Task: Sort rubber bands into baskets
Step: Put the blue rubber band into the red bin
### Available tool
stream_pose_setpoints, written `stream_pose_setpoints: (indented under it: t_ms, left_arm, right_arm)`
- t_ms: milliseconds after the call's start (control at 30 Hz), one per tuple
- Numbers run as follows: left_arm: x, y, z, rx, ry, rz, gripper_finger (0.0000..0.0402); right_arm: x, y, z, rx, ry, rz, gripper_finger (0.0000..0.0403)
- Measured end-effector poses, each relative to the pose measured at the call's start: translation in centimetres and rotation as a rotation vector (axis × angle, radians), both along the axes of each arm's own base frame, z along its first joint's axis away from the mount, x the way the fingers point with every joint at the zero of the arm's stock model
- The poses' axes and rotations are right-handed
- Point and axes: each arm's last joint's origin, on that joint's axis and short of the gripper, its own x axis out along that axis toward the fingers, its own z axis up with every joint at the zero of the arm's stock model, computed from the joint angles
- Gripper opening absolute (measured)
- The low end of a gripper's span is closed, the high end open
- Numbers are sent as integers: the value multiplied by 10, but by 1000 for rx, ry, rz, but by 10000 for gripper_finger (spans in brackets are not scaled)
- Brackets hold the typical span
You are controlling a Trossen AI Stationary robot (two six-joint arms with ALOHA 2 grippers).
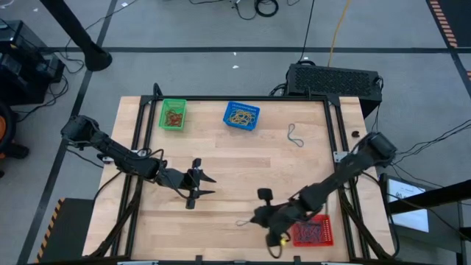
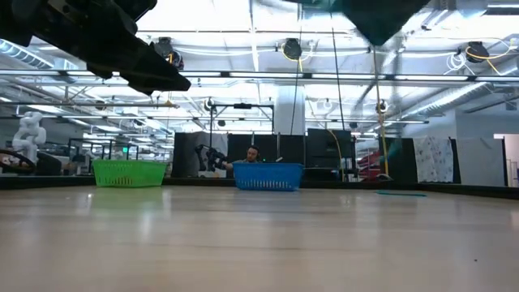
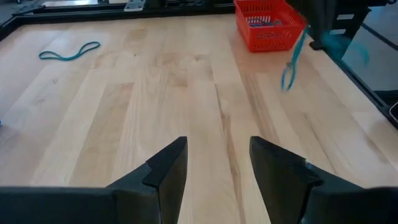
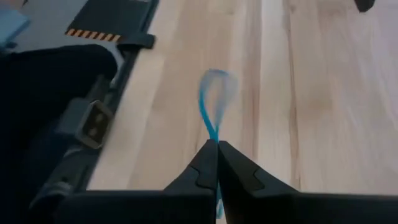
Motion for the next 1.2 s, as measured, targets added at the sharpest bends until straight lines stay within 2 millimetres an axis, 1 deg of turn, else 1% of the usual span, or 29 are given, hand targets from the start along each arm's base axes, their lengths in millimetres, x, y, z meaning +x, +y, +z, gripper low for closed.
stream_pose_setpoints:
  t_ms: [167,267,533,700,933,1067,1200]
  left_arm:
    - [0,0,0,0,3,1,182]
    - [0,0,0,0,2,0,182]
    - [0,0,0,-2,-2,0,182]
    - [0,0,0,-2,-2,0,182]
    - [0,0,0,-1,-2,0,182]
    - [0,0,0,-1,-2,1,182]
    - [0,0,0,-1,-2,1,182]
  right_arm:
    - [-30,8,31,18,-13,56,0]
    - [-48,10,47,53,1,59,0]
    - [-94,0,70,97,101,-63,0]
    - [-115,-8,74,126,202,-151,0]
    - [-135,-10,68,168,377,-279,0]
    - [-142,-6,62,187,444,-348,0]
    - [-145,7,51,203,515,-368,0]
